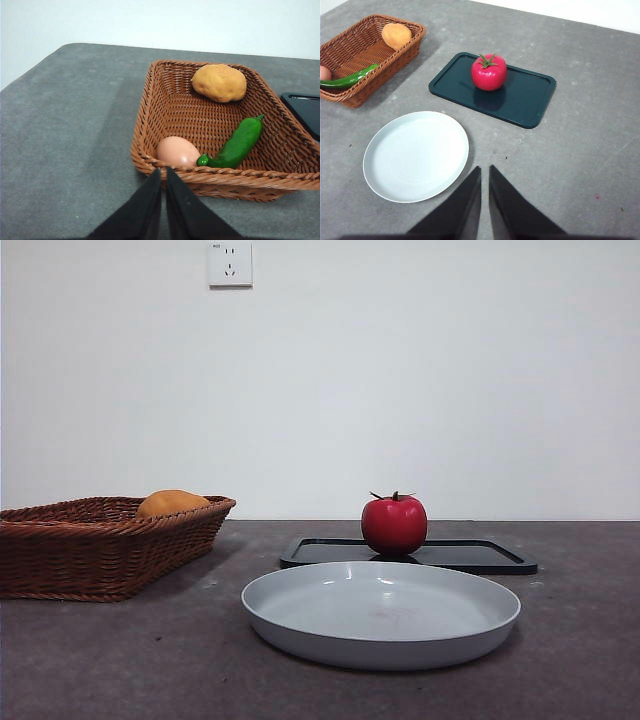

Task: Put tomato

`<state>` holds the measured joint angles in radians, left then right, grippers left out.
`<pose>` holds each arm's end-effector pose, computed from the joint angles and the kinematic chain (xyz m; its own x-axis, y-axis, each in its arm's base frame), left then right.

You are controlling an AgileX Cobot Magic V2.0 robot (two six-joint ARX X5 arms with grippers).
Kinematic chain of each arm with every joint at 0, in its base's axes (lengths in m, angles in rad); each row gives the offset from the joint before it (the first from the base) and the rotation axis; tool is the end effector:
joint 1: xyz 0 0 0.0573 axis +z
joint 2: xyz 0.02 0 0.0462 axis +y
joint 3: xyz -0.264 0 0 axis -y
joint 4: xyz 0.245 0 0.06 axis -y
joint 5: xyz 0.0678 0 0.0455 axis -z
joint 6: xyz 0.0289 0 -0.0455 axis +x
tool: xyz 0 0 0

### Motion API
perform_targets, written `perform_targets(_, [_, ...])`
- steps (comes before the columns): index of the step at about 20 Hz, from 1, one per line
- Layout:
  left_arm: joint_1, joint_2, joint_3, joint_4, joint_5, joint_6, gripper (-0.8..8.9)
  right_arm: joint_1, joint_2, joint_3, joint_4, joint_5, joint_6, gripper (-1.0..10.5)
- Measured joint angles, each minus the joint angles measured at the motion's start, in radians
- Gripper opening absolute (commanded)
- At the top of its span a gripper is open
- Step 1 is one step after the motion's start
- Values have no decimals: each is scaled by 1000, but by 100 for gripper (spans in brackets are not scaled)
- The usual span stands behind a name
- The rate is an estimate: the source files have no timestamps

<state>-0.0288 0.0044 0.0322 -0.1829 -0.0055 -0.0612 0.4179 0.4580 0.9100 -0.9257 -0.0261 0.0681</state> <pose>0.0947 -0.0026 0.1565 0.9877 -0.0230 -0.1545 0.0139 0.9981 -0.0596 0.0577 0.0264 0.3371 0.8024 0.3849 -0.4560 -0.3976 0.9147 0.0724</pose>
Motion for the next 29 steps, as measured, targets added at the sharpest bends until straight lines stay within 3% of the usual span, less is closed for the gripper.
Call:
perform_targets(11, [0,0,0,0,0,0,16,0,0,0,-1,0,-1,19])
perform_targets(13, [0,0,0,0,0,0,16,-21,-19,-10,19,20,-33,19])
perform_targets(15, [0,0,0,0,0,0,16,-98,-89,-102,156,12,-69,19])
perform_targets(20, [0,0,0,0,0,0,16,-310,-335,-563,699,3,-92,19])
perform_targets(29, [0,0,0,0,0,0,16,-408,-416,-842,853,2,-95,19])
